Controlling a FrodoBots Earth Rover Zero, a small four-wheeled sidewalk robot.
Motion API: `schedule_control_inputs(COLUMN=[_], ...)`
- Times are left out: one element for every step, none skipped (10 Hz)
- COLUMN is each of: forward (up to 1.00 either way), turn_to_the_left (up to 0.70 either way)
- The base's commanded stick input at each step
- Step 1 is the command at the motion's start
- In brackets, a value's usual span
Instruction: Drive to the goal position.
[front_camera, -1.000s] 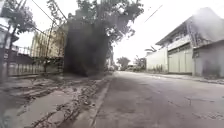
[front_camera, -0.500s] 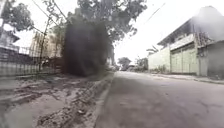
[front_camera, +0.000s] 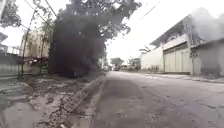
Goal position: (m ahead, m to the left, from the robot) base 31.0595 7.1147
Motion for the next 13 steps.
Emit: schedule_control_inputs(forward=[0.7,0.7,0.7,0.7,0.7,0.7,0.7,0.7,0.7,0.7,0.7,0.7,0.7], turn_to_the_left=[0.0,0.0,0.0,0.0,0.0,0.0,0.0,0.0,-0.01,-0.04,-0.09,-0.11,-0.04])
